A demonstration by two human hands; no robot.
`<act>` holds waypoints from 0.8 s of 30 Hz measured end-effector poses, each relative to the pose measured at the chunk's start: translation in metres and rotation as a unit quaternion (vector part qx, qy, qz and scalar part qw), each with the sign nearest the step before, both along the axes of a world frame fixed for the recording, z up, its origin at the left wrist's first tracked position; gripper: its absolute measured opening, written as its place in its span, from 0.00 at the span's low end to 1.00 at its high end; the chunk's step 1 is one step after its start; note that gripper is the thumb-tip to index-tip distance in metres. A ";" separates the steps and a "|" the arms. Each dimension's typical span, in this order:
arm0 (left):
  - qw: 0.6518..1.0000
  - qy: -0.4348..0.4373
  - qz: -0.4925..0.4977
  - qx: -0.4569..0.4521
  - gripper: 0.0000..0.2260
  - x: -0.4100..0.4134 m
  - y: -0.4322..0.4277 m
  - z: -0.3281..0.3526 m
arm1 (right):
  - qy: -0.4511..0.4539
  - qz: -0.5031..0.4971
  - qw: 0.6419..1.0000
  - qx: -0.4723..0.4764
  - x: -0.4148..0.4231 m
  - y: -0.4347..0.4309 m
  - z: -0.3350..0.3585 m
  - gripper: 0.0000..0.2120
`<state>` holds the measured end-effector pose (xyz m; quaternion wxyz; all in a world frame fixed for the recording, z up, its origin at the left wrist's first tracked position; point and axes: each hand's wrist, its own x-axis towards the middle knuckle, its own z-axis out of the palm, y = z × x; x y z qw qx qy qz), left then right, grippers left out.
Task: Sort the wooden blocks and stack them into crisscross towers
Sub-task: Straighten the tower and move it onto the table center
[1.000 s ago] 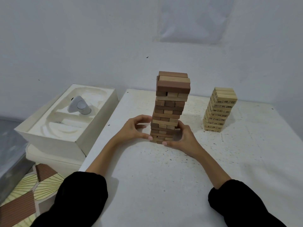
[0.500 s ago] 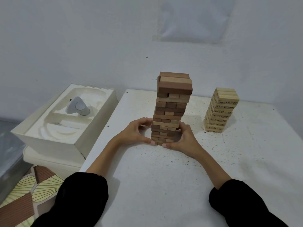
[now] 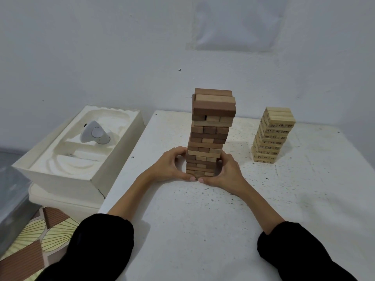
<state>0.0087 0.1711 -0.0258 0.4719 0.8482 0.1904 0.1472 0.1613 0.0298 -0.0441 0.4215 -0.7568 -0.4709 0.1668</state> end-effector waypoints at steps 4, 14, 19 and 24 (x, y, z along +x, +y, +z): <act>1.000 -0.001 -0.004 0.019 0.28 0.000 -0.004 0.005 | -0.006 0.002 1.000 0.012 -0.002 -0.002 0.005 0.39; 1.000 0.002 -0.003 0.030 0.29 0.002 -0.003 0.002 | -0.039 -0.008 0.999 -0.029 -0.002 -0.006 0.007 0.40; 1.000 0.000 -0.009 0.027 0.29 0.002 -0.002 0.001 | -0.040 0.002 0.998 -0.052 -0.002 -0.007 0.010 0.40; 1.000 -0.007 -0.004 0.030 0.28 0.002 -0.004 0.000 | -0.040 0.001 0.998 -0.050 -0.005 -0.007 0.013 0.40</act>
